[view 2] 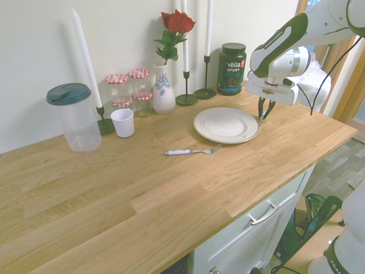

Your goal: Put the spoon into the plate

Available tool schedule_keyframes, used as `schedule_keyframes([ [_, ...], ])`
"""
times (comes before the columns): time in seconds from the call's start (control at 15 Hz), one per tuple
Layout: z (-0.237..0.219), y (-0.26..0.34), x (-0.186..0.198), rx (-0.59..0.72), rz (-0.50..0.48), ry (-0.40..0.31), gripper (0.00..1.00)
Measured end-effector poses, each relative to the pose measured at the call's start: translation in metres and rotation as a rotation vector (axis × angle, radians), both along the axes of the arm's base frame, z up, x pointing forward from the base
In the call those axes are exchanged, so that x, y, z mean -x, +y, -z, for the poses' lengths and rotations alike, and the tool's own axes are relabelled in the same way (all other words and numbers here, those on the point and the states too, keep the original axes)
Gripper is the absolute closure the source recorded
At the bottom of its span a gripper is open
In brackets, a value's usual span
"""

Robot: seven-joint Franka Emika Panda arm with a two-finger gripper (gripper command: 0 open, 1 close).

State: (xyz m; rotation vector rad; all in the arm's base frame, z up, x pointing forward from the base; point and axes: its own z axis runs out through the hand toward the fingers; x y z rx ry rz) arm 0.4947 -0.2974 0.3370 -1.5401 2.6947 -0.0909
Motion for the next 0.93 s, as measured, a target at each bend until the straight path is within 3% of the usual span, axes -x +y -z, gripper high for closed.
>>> schedule_keyframes([
  [0.27, -0.011, -0.001, 0.001, 0.011, -0.007, -0.008, 1.0],
  [0.73, -0.123, 0.02, 0.018, 0.063, -0.089, -0.087, 1.0],
  [0.93, -0.146, 0.054, 0.01, 0.068, -0.148, -0.105, 1.0],
])
